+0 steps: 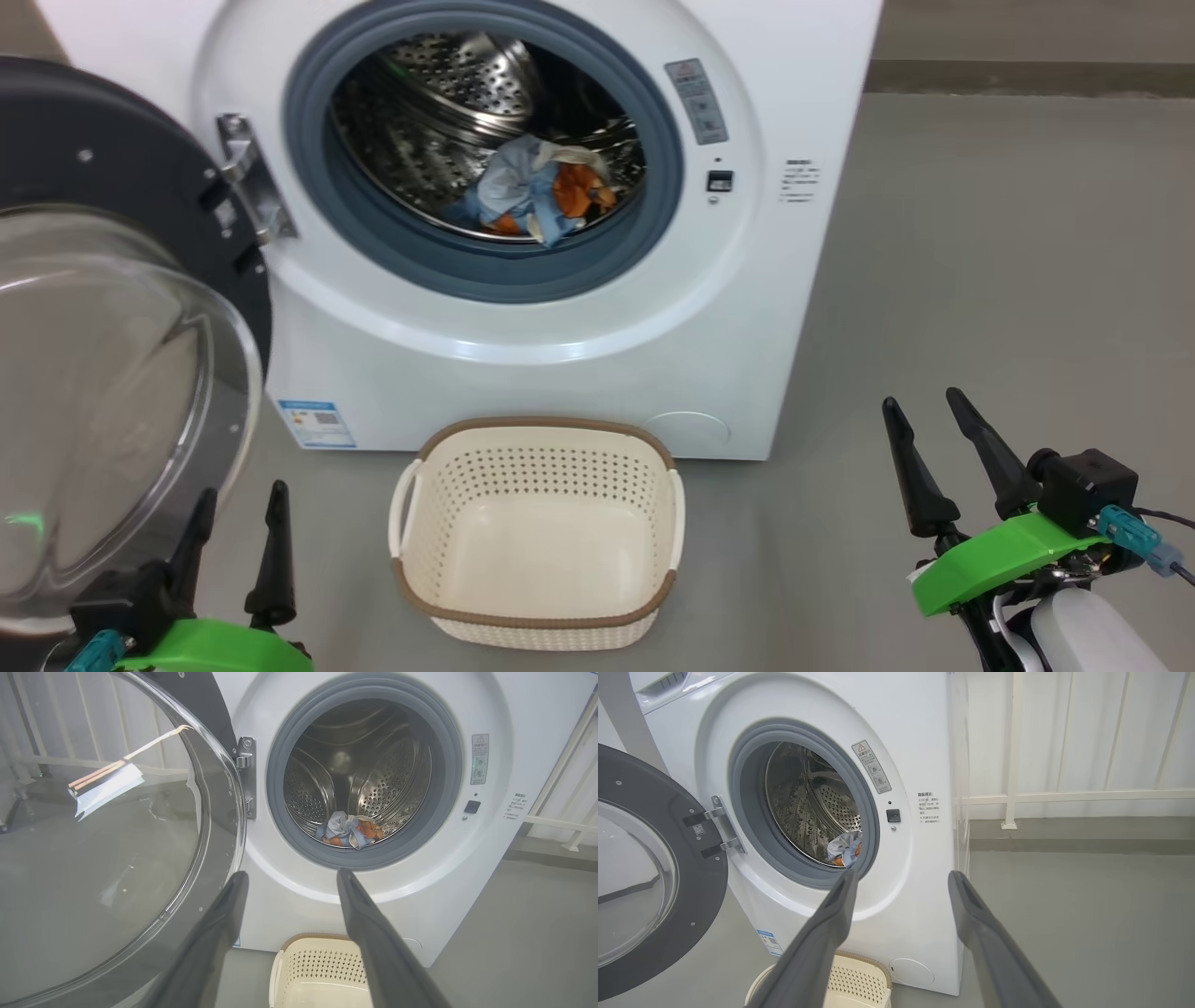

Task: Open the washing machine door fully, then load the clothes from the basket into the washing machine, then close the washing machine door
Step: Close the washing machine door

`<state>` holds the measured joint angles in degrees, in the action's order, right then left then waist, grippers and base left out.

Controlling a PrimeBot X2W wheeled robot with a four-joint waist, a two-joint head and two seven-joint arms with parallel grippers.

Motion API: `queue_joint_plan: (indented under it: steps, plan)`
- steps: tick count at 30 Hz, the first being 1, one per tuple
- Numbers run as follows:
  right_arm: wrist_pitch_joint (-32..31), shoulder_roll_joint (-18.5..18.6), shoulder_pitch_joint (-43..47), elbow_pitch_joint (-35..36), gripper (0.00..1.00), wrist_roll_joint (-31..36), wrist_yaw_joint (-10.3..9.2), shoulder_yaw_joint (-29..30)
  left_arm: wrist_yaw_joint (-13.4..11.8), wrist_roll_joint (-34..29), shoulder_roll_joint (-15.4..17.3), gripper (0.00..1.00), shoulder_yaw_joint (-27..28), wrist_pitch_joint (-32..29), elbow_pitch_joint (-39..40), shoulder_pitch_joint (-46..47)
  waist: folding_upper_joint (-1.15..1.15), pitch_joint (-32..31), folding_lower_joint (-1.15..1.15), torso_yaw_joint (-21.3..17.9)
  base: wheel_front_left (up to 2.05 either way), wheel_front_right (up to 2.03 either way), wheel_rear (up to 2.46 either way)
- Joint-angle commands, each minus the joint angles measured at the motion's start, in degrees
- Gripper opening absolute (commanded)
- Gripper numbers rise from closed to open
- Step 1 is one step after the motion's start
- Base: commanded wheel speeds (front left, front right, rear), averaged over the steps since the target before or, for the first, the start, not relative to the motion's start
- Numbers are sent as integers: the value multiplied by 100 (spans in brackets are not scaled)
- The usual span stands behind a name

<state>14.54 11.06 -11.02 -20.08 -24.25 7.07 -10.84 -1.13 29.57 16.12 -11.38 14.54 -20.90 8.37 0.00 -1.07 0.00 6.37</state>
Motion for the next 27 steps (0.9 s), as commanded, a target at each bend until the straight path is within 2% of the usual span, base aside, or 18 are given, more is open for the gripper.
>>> queue_joint_plan:
  steps: [1, 18, 27]
  plan:
    - [46, 36, -23, 114, 100, -35, 42, -113, -40, -46, 179, 100, 174, -8, 105, 223, 0, -21, 0, 241, 0, 0, 0]
    - [46, 6, -18, 75, 100, -98, 42, -208, -231, -90, 260, 100, 113, -87, 186, 178, 0, -113, 0, 1361, 0, 0, 0]
    - [46, -31, -1, 58, 100, -115, 42, -231, -293, -69, 292, 100, 97, -119, 227, 147, 0, -126, 0, 1809, 0, 0, 0]
